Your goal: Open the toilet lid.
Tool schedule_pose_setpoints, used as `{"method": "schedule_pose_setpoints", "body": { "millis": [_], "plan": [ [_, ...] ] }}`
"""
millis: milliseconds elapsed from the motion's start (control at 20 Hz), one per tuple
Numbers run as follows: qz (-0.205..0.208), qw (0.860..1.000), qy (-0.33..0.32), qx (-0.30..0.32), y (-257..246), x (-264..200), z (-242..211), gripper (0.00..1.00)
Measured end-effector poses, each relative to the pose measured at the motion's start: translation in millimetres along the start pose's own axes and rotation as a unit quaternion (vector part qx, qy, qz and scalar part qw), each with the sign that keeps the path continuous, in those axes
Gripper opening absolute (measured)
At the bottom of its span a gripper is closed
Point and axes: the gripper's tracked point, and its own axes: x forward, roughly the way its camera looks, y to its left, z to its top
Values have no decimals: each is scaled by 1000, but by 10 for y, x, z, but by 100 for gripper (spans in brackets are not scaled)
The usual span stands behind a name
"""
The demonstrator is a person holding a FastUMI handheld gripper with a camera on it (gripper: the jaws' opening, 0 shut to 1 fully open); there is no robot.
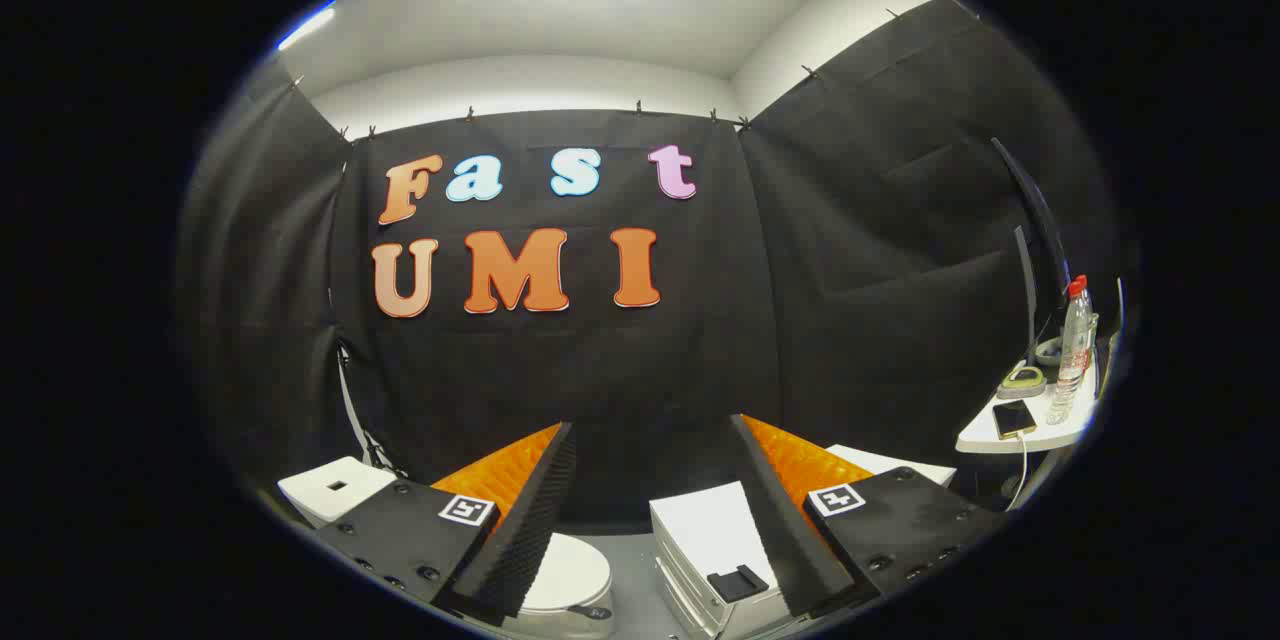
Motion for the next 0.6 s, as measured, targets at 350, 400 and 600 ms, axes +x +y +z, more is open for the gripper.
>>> {"method": "schedule_pose_setpoints", "body": {
  "millis": [350,400,600],
  "plan": [
    [1,1000,6,-1,-22,-154,37,98],
    [4,1000,4,1,-8,-179,62,98],
    [3,1000,-5,7,22,-247,49,98]
  ]
}}
